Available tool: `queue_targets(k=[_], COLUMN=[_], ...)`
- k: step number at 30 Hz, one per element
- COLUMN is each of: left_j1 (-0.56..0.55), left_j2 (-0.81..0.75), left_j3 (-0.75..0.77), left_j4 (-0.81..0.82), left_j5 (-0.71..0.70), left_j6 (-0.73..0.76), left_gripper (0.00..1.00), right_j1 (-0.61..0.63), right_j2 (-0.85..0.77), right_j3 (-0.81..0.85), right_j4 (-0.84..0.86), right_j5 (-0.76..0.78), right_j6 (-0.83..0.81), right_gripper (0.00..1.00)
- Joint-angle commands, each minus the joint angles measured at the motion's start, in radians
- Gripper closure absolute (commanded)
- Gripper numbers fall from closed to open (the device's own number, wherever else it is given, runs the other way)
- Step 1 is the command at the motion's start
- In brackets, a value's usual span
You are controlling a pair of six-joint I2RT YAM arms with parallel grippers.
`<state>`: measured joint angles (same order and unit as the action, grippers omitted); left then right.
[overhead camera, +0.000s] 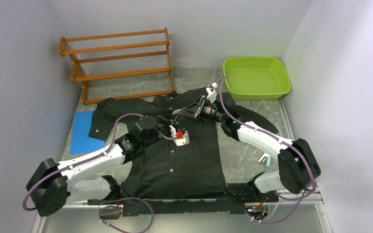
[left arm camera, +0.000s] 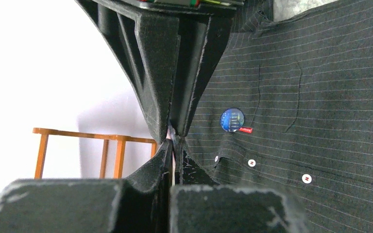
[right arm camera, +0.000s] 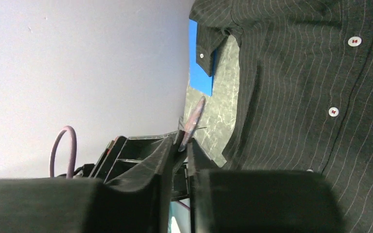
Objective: Pin the brooch onto the clothing
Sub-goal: Open the brooch.
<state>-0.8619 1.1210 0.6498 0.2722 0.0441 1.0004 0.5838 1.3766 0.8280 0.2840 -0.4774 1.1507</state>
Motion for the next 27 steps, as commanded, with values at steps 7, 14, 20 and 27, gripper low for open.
queue_targets(k=[7,14,20,27], left_j1=[-0.045,-0.044,-0.025,0.08], left_j2=[-0.051,-0.038,-0.014,0.109], left_j3=[0.011,0.094,0.137,0.352], left_j4=[0.035,-0.062,-0.045,-0.248], left_j5=[0.077,0.118,0.119,0.183], left_j6=[0.021,-0.14,-0.347,-0.684], left_gripper=[0.97,0.35,0.14,0.1], right_j1=[-0.001,-0.035,-0.098,-0.113], right_j2=[0.015,-0.027,-0.085,-0.182], right_j3=[0.012,0.073,0.099,0.086], right_j4=[0.088,-0.121,-0.356,-0.492], right_j5=[0.008,0.012,0.018,0.046], right_j6=[-0.017,-0.278,-0.529,-0.799], right_gripper=[1.0,1.0,1.0,1.0])
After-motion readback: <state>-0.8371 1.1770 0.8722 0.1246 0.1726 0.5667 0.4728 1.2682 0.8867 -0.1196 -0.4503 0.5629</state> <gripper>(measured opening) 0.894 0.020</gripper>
